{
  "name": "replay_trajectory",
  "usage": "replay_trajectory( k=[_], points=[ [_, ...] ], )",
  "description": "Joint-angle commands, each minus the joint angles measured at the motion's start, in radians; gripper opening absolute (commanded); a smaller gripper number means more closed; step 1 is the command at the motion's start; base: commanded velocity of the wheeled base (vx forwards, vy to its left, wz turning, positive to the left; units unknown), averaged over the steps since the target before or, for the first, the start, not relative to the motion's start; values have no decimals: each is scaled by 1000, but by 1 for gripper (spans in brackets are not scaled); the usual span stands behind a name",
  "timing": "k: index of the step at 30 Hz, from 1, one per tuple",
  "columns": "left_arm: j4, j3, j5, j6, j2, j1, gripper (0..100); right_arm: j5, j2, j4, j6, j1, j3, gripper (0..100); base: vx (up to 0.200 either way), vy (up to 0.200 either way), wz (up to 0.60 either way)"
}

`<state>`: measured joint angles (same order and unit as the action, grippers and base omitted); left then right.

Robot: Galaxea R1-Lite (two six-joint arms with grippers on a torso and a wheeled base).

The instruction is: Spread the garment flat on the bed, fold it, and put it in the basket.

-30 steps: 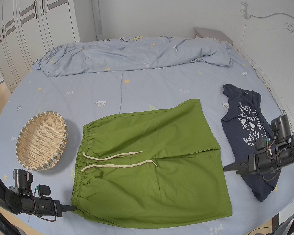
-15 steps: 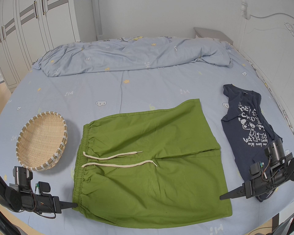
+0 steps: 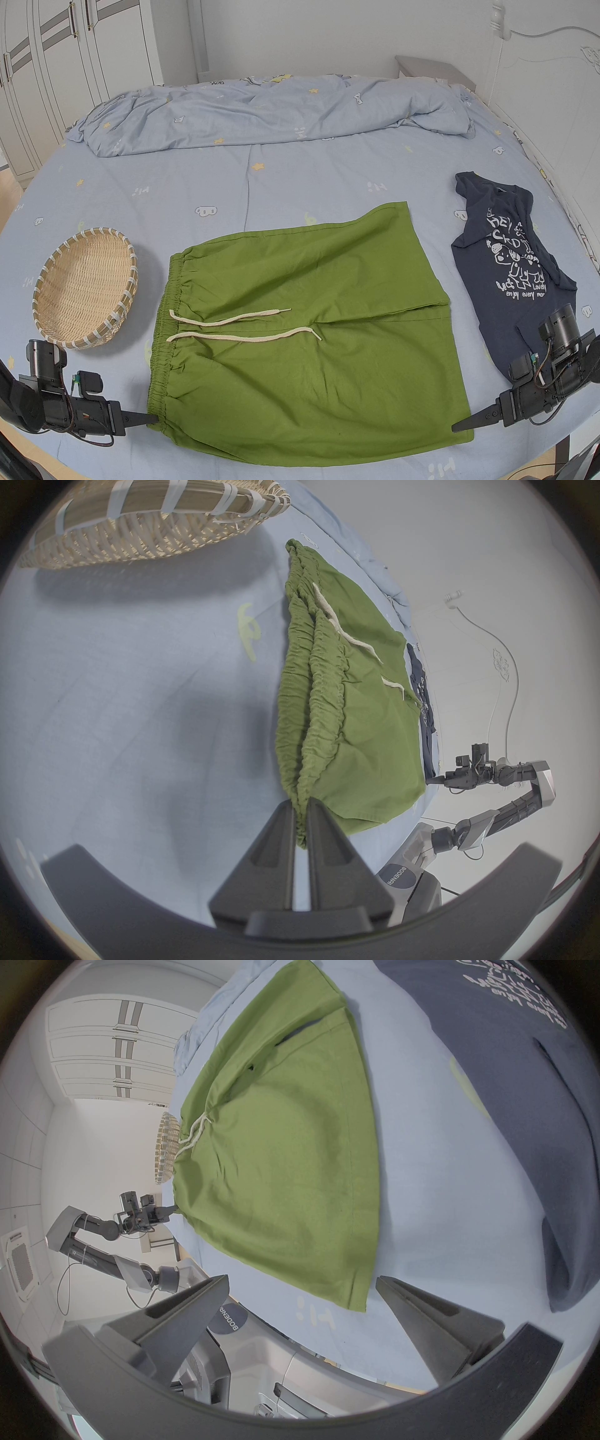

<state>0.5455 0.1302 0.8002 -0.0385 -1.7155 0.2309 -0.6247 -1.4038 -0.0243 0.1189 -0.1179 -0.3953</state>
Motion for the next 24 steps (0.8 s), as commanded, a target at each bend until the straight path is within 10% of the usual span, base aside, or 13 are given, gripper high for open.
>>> replay_trajectory(
  k=[1,24],
  points=[
    [1,2,-1,0,-1,1,0,-1,-7,0,-15,12,30,100,0,0,0],
    [1,2,-3,0,-4,-2,0,-32,-159,116,-18,-26,73,100,0,0,0]
  ],
)
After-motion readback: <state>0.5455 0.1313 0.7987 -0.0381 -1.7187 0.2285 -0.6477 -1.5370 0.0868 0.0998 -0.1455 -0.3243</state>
